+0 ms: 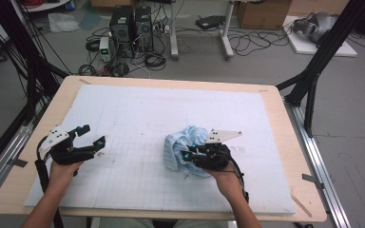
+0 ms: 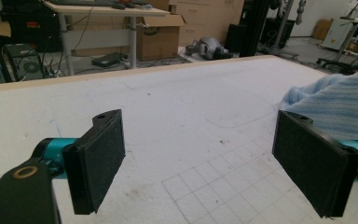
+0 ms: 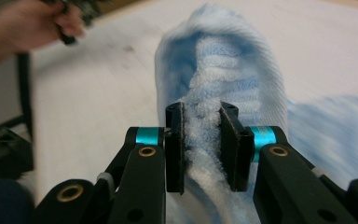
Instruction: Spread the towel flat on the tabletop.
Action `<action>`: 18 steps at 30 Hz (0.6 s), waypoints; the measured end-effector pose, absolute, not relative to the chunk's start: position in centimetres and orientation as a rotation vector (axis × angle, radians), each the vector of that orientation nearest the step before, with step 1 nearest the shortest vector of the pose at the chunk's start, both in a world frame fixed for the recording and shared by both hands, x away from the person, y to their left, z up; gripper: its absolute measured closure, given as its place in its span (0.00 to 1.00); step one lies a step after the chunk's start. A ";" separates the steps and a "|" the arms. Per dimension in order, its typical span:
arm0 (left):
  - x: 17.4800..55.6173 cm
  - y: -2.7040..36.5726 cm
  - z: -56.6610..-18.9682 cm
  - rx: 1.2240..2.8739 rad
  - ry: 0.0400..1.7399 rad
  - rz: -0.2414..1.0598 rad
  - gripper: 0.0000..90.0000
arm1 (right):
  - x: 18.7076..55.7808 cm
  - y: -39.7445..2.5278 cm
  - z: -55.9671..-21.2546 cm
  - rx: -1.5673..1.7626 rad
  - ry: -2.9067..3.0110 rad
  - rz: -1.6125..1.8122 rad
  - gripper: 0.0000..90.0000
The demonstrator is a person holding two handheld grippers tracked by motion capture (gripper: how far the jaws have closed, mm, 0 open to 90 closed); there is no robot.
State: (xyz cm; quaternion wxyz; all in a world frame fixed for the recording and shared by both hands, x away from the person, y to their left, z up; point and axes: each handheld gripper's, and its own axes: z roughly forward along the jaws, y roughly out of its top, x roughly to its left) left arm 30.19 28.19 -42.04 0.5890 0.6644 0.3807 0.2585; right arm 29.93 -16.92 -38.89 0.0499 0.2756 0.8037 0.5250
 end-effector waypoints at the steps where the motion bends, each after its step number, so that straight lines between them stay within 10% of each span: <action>1: 30.2 28.2 -42.1 1.547 0.889 0.602 0.19 | 29.9 -16.9 -38.9 0.839 2.448 1.599 0.82; 18: 30.2 28.4 -42.0 1.537 0.893 0.605 0.19 | 36.3 -15.2 -36.5 0.945 2.345 1.560 0.82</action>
